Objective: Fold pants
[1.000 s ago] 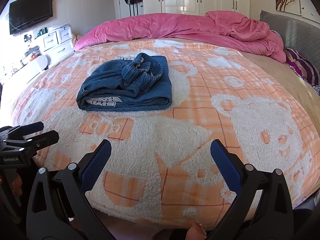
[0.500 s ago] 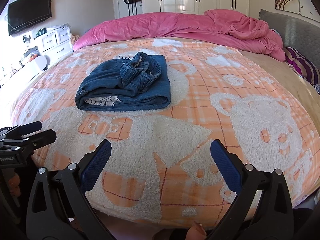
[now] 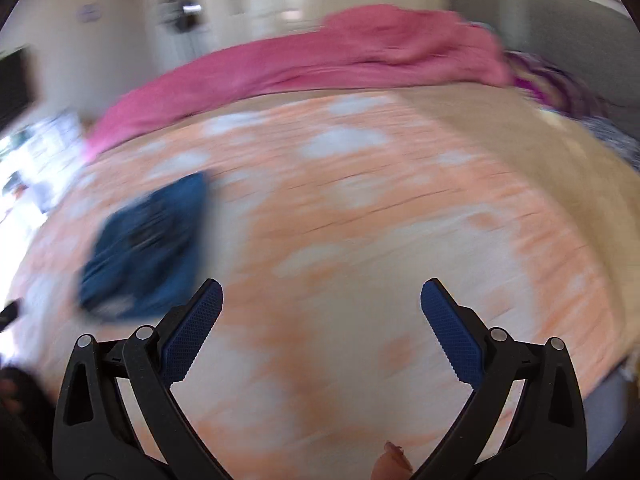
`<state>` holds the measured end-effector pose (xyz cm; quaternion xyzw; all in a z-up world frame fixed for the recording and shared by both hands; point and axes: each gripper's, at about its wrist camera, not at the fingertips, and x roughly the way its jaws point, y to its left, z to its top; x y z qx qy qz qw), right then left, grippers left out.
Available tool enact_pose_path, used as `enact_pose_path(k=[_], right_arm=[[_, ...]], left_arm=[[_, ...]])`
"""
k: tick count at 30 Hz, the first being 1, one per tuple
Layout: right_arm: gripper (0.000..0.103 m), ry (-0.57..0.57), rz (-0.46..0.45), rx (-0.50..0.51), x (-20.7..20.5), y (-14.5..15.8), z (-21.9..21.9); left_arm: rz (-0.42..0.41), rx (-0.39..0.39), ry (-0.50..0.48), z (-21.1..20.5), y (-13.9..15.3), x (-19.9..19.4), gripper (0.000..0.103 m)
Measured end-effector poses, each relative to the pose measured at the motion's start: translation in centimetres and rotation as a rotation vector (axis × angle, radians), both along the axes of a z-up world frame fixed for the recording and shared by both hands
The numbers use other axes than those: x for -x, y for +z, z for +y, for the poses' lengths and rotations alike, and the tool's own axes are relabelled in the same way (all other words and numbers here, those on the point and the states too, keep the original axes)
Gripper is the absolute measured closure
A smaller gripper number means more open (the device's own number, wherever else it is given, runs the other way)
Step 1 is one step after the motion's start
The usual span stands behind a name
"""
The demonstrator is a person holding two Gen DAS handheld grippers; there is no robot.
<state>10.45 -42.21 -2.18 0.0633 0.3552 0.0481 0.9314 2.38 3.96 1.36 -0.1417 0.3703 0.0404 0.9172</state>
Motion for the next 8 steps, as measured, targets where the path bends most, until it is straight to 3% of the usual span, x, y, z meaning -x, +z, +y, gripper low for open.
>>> enact_pose_path(k=[2, 5, 6, 8], right_arm=[[0.009, -0.095, 0.056, -0.051, -3.8, -0.6, -4.7], [0.009, -0.212, 0.114, 0.093, -8.7, -2.1, -9.3], [0.009, -0.244, 0.142, 0.100, -10.4, -3.0, -11.0], [0.009, -0.316, 0.179, 0.093, -12.3, -4.3, -13.3]], left_arm=[[0.115, -0.076, 0.120, 4.7, -0.2, -3.5, 0.004], [0.218, -0.139, 0.255, 11.9, -1.7, -8.0, 0.005], [0.259, -0.178, 0.294, 14.5, -2.7, -9.8, 0.005], [0.300, -0.182, 0.329, 17.6, -4.5, -11.8, 0.005]])
